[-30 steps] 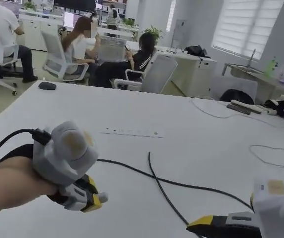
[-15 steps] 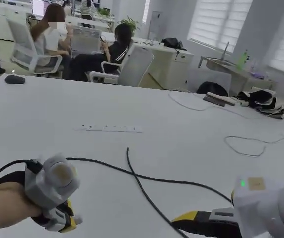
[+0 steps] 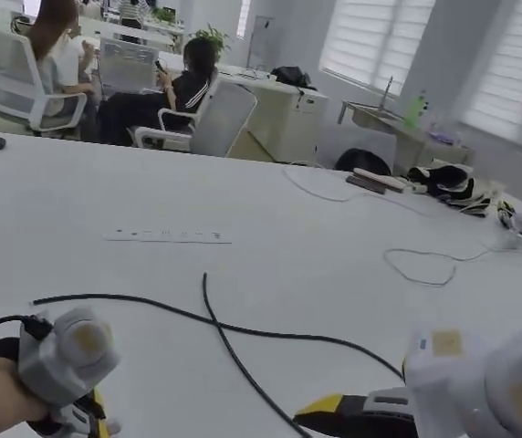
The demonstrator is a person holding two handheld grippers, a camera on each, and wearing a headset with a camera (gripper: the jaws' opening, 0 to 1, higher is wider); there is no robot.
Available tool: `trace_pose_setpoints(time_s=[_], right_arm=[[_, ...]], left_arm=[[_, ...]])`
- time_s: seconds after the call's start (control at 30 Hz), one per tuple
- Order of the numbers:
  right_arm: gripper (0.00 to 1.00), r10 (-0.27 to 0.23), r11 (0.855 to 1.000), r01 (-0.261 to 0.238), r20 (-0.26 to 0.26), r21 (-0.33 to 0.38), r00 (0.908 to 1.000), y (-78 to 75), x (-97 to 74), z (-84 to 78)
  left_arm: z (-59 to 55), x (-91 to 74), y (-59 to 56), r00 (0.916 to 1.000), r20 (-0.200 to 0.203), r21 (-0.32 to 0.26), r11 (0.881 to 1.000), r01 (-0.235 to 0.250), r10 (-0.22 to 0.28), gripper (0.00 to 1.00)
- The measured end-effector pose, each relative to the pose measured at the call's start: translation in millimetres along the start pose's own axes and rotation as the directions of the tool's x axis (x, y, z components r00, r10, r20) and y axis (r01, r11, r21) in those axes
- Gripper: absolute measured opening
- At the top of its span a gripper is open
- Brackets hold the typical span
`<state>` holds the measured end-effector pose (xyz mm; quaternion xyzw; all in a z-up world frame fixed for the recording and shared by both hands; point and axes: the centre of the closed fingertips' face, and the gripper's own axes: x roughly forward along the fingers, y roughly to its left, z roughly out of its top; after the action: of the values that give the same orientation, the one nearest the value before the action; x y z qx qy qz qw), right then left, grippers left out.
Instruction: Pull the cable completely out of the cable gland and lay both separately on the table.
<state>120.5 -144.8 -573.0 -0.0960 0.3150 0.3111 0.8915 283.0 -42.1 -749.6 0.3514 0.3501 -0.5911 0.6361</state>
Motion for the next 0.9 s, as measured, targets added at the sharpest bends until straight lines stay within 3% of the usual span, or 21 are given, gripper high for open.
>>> trace_pose_setpoints(time_s=[0.07,0.23,0.33,0.47,0.5,0.67,0.8,0.9], right_arm=[[0.33,0.002,1.0,-0.002,0.014,0.02,0.9999,-0.8,-1.3,2.2],[0.33,0.007,1.0,-0.008,0.017,0.019,0.9998,1.4,-2.3,2.3],[0.34,0.02,1.0,-0.02,0.01,0.017,0.9997,3.6,-3.9,-0.6],[0.35,0.023,0.999,-0.023,0.0,0.035,0.9997,0.0,-5.4,-5.2],[0.36,0.023,0.999,-0.023,0.006,0.044,0.9997,-0.7,-5.4,-4.9],[0.36,0.026,0.998,-0.027,0.009,0.049,0.9996,-2.0,-3.3,-7.4],[0.36,0.04,0.998,-0.04,0.001,0.042,0.9992,-2.4,0.3,-9.8],[0.35,0.039,0.999,-0.039,0.008,0.037,0.9992,-3.5,0.6,-9.5]], left_arm=[[-5.0,3.6,-4.4,0.9994,-0.017,-0.03,0.999,0.029,-0.029,0.17],[-8.8,7.7,-4.0,0.9994,-0.023,-0.02,0.999,0.025,-0.025,0.17],[-9.2,4.6,-3.4,0.9995,-0.025,-0.03,0.999,0.02,-0.021,0.23],[0.6,-13.8,-4.6,0.9999,0.009,-0.03,0.999,0.014,-0.014,0.29],[9.6,-22.0,-5.2,0.9988,0.048,-0.047,0.999,0.01,-0.008,0.31],[22.9,-54.6,-11.8,0.9976,0.069,-0.032,0.999,0.002,0.0,0.33],[28.7,-86.0,-25.8,0.997,0.077,-0.026,1.0,0.011,-0.009,0.33],[29.3,-114.2,-43.9,0.9959,0.086,-0.042,0.999,0.031,-0.027,0.34]])
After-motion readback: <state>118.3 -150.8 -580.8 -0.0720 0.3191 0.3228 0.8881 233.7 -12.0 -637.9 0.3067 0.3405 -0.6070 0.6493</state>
